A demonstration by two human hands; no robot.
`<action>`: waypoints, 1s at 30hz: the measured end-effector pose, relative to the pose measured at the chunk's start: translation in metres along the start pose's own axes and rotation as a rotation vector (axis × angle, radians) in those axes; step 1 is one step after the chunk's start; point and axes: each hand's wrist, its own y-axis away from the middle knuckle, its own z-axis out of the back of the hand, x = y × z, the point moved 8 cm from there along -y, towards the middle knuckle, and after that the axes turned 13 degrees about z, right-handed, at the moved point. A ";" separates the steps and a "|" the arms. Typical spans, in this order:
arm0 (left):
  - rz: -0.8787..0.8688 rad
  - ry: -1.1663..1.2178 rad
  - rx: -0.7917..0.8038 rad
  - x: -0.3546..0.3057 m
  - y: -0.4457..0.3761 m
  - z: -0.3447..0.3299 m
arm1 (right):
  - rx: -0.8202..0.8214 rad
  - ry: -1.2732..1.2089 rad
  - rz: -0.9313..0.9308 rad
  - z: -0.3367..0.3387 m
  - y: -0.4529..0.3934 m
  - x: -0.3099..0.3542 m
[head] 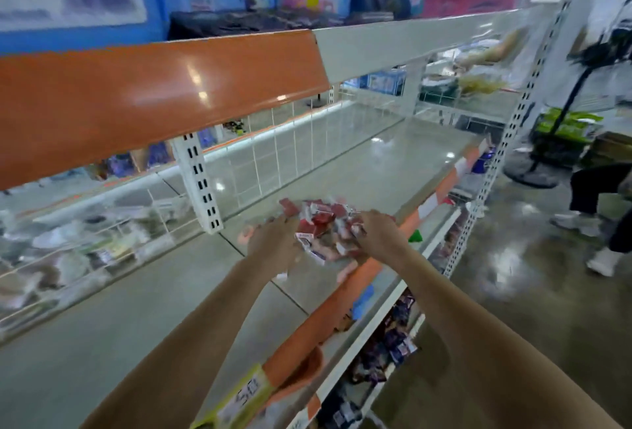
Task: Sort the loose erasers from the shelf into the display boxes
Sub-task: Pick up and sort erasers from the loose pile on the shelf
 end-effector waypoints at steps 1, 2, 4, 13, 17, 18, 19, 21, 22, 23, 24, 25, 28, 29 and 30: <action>-0.003 -0.008 0.003 -0.001 -0.006 -0.001 | -0.008 -0.014 -0.004 0.000 -0.005 -0.004; -0.011 -0.021 0.009 -0.002 -0.010 -0.003 | -0.002 -0.019 -0.011 -0.002 -0.010 -0.009; -0.030 -0.032 0.011 -0.003 -0.016 -0.005 | 0.047 -0.055 -0.007 -0.008 -0.017 -0.016; -0.019 0.050 0.022 0.000 -0.032 -0.009 | 0.175 -0.110 0.076 -0.001 -0.021 -0.036; 0.003 0.078 0.021 -0.003 -0.035 -0.011 | 0.138 -0.073 0.090 0.000 -0.026 -0.039; 0.007 0.089 0.016 -0.003 -0.035 -0.011 | 0.126 -0.066 0.097 0.001 -0.026 -0.039; 0.012 0.097 0.010 -0.004 -0.036 -0.012 | 0.115 -0.064 0.105 0.001 -0.026 -0.039; 0.022 0.100 0.001 -0.003 -0.035 -0.012 | 0.079 -0.072 0.126 0.003 -0.024 -0.040; 0.024 0.096 -0.005 -0.003 -0.035 -0.013 | 0.052 -0.083 0.138 0.005 -0.022 -0.040; 0.026 0.091 -0.011 -0.002 -0.034 -0.013 | 0.025 -0.101 0.150 0.006 -0.020 -0.039; 0.026 0.089 -0.016 -0.001 -0.034 -0.013 | 0.002 -0.123 0.163 0.008 -0.017 -0.037; 0.025 0.093 -0.021 0.000 -0.032 -0.013 | -0.020 -0.149 0.180 0.009 -0.014 -0.034; 0.017 0.106 -0.035 0.000 -0.027 -0.012 | -0.078 -0.209 0.227 0.015 -0.006 -0.023; 0.012 0.104 -0.042 0.000 -0.025 -0.012 | -0.088 -0.217 0.242 0.016 -0.003 -0.018; 0.005 0.105 -0.055 0.000 -0.021 -0.011 | -0.092 -0.225 0.256 0.017 0.000 -0.015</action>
